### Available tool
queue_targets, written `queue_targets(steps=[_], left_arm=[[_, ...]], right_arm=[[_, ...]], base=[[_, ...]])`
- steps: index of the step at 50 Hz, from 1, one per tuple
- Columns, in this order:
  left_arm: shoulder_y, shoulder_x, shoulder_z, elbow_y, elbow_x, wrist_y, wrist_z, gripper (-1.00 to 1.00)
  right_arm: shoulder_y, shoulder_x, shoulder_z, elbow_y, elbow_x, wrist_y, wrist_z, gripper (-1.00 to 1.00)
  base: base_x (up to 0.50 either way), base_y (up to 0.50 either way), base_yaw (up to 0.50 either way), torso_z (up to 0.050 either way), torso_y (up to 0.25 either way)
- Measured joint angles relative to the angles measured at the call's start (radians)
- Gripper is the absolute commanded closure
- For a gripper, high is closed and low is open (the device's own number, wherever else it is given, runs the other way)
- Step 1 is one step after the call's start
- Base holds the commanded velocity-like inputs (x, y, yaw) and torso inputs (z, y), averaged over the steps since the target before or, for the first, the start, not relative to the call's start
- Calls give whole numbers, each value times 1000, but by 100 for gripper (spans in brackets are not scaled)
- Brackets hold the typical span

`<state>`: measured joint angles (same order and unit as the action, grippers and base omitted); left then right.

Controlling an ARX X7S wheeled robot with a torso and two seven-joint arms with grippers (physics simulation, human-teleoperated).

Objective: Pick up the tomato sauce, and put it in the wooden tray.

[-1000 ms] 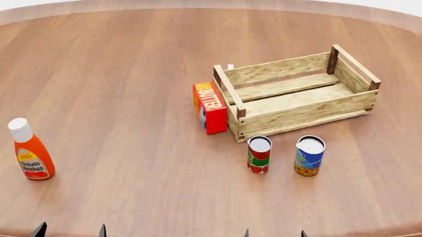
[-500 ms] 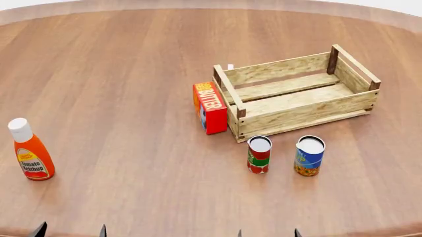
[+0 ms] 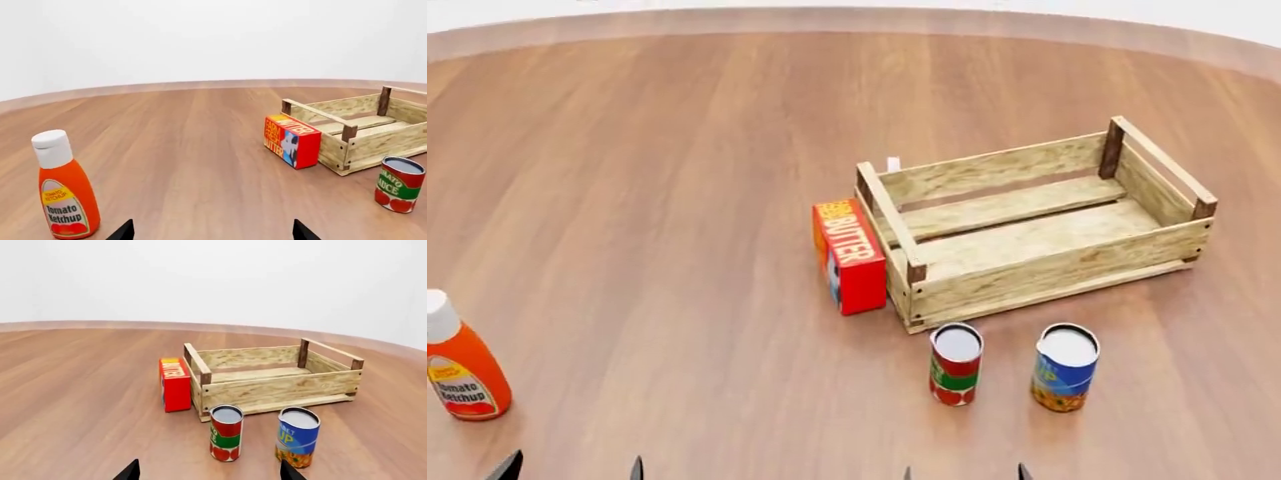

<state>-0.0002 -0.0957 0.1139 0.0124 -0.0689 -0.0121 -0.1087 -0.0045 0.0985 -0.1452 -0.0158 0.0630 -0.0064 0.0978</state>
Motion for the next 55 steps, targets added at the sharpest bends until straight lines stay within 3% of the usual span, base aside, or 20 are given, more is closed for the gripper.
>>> queue_targets(steps=[55], left_arm=[[-13, -52, 61, -14, -55, 12, -59, -100]], right_arm=[[6, 53, -65, -4, 43, -11, 58, -100]], base=[[500, 0, 0, 0, 0]])
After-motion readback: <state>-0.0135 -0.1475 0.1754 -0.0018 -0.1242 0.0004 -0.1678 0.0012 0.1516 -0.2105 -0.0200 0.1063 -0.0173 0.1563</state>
